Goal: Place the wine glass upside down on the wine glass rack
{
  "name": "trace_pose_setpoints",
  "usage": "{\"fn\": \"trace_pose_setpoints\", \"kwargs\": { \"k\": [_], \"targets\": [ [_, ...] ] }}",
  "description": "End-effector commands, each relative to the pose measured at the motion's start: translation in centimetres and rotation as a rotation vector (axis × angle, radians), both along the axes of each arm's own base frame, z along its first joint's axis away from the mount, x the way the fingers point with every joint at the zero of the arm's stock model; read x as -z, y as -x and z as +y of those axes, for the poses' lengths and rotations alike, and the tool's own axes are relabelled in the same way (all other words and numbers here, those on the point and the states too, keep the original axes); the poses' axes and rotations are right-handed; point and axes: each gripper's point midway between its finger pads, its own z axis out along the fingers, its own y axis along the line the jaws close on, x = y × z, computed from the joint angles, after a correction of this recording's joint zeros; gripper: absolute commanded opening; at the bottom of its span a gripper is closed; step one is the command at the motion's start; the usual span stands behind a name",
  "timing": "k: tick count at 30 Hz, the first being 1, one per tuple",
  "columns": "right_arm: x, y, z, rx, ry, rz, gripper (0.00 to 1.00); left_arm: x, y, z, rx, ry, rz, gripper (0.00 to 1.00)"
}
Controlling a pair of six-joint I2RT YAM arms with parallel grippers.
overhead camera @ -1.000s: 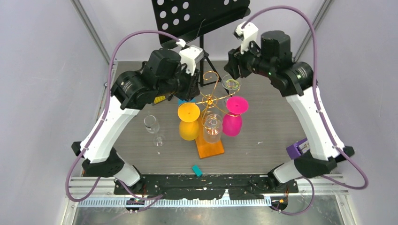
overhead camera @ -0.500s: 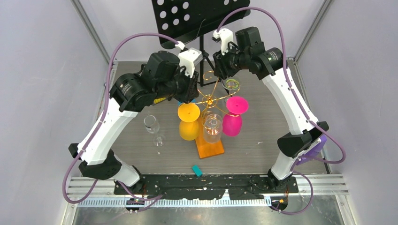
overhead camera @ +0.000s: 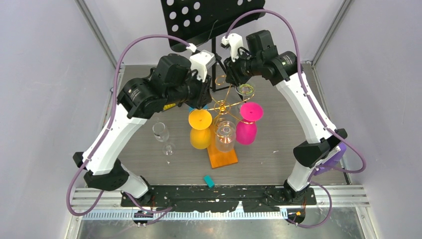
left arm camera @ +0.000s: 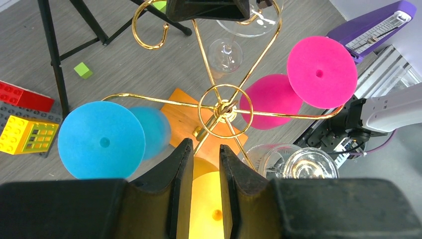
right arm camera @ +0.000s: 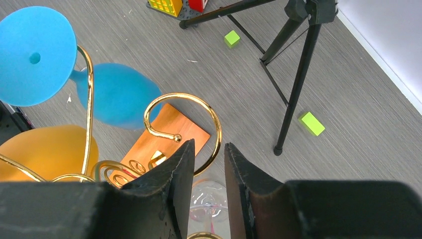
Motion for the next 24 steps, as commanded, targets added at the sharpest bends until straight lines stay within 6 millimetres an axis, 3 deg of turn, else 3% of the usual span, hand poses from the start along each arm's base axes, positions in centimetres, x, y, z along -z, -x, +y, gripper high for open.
{"fn": "trace_pose_setpoints", "kwargs": {
  "k": [1,8,14,24],
  "targets": [
    [-0.7,-0.6,0.5,-0.012,0.007,-0.044,0.33,-0.9,-0.2,-0.9,0.022,0.033,-0.031,0.25],
    [-0.7,-1.1,0.7,-0.001,0.015,-0.053,0.26,-0.2,-0.5,-1.9,0.041,0.014,-0.026,0.26],
    [-0.7,-0.9,0.6,0.000,0.020,-0.053,0.11,1.6,-0.4,-3.3,0.065,-0.045,0.003,0.26],
    [-1.0,-0.7,0.5,0.004,0.021,-0.064,0.09,3.1,0.4,-4.1,0.086,-0.096,0.027,0.21]
  ]
}}
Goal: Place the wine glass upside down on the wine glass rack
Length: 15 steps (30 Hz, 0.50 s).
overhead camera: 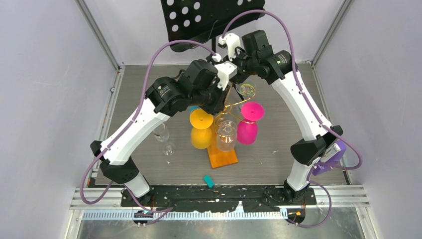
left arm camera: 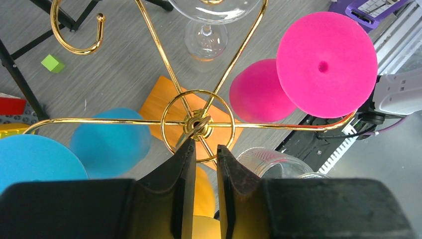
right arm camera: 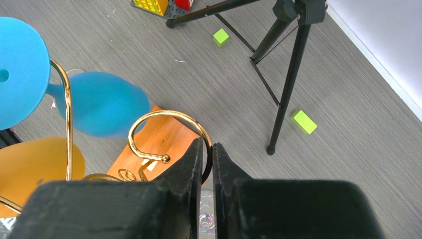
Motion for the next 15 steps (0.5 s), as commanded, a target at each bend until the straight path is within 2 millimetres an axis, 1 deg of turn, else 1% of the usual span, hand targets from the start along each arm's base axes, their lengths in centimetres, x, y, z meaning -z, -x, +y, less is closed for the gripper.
{"fn": "trace_pose_setpoints", "kwargs": {
  "k": [1,7,15],
  "targets": [
    [-1.9,0.7,0.2,-0.029,-0.017,-0.055,0.09,-1.3,0.1,0.2,0.004,0.015,-0.041,0.21],
    [-1.9,0.9,0.1,-0.029,-0.011,-0.057,0.09,-0.7,0.8,1.1,-0.007,-0.010,-0.016,0.18],
    [-1.9,0.9,0.0,-0.026,-0.006,-0.059,0.09,0.5,1.8,2.0,-0.007,-0.033,0.016,0.17]
  ]
}}
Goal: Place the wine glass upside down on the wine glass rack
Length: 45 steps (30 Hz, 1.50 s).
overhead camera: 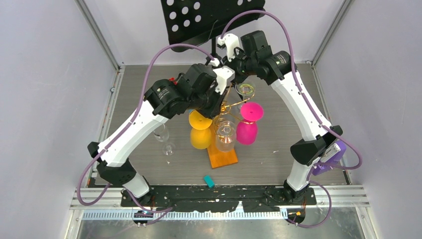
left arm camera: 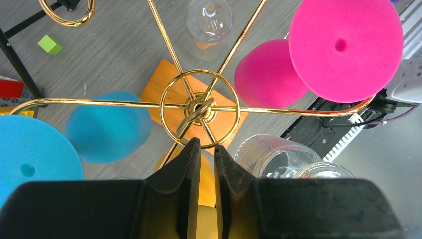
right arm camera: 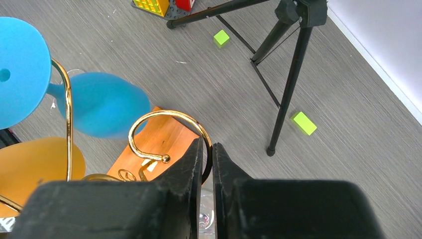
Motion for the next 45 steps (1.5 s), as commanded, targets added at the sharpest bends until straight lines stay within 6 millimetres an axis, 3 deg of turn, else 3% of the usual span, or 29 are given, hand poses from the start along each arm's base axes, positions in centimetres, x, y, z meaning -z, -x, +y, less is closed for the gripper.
{"fn": "trace_pose_setpoints", "kwargs": {
  "k": [1,16,45],
  "targets": [
    [-1.9,0.8,-0.2,-0.024,-0.009,-0.055,0.08,-0.6,0.9,1.0,0.001,0.004,-0.008,0.18],
    [-1.7,1.9,-1.3,0.005,0.022,-0.066,0.08,2.5,-0.5,1.8,-0.048,-0.136,0.001,0.15],
    [-1.1,4.5,-4.5,0.088,0.108,-0.060,0.08,0.9,-3.7,2.1,-0.125,-0.159,-0.068,0.16]
  ]
}}
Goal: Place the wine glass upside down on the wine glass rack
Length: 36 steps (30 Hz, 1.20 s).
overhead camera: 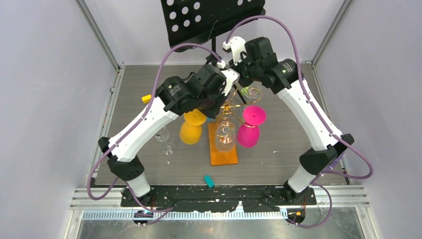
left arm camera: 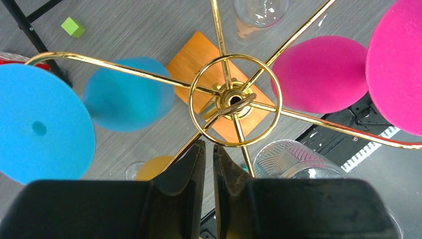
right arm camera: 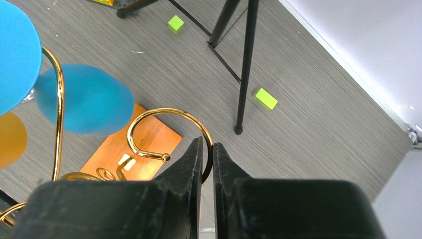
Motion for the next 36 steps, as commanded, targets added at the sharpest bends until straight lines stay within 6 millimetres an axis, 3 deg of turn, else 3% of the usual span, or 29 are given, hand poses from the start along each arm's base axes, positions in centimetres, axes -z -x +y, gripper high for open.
{"fn": "trace_pose_setpoints", "kwargs": {
  "k": [1,12,26,36],
  "targets": [
    [-0.6,4.0,-1.5,-0.039,0.023,0.044,0.08,-0.9,-2.4,1.5,-0.076,-0.023,-0.064,0.16],
    [-0.2,5.0,-3.8,0.047,0.058,0.057,0.08,-0.1,-3.6,1.3,-0.084,-0.048,-0.056,0.16],
    [0.6,6.7,-5.3,0.104,0.046,0.089,0.14,-0.4,-5.3,1.4,-0.107,-0.048,-0.066,0.16],
    [0.6,7.3,-6.5,0.247,-0.012,0.117,0.14,-0.4,-6.7,1.7,-0.134,-0.050,-0.074,0.16]
  ]
}}
